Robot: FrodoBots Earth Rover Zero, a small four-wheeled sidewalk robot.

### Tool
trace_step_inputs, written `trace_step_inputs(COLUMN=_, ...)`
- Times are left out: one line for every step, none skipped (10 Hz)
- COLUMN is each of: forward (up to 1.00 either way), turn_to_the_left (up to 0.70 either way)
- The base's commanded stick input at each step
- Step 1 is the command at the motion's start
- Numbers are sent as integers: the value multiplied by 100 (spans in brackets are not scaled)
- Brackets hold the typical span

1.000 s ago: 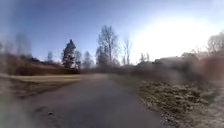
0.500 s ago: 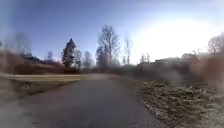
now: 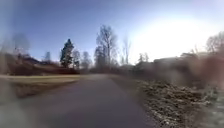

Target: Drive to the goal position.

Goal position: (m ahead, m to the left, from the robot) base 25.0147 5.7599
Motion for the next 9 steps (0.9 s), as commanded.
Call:
trace_step_inputs(forward=70, turn_to_the_left=0)
trace_step_inputs(forward=70, turn_to_the_left=0)
trace_step_inputs(forward=70, turn_to_the_left=0)
trace_step_inputs(forward=70, turn_to_the_left=0)
trace_step_inputs(forward=70, turn_to_the_left=0)
trace_step_inputs(forward=70, turn_to_the_left=0)
trace_step_inputs(forward=70, turn_to_the_left=0)
trace_step_inputs(forward=70, turn_to_the_left=0)
trace_step_inputs(forward=70, turn_to_the_left=0)
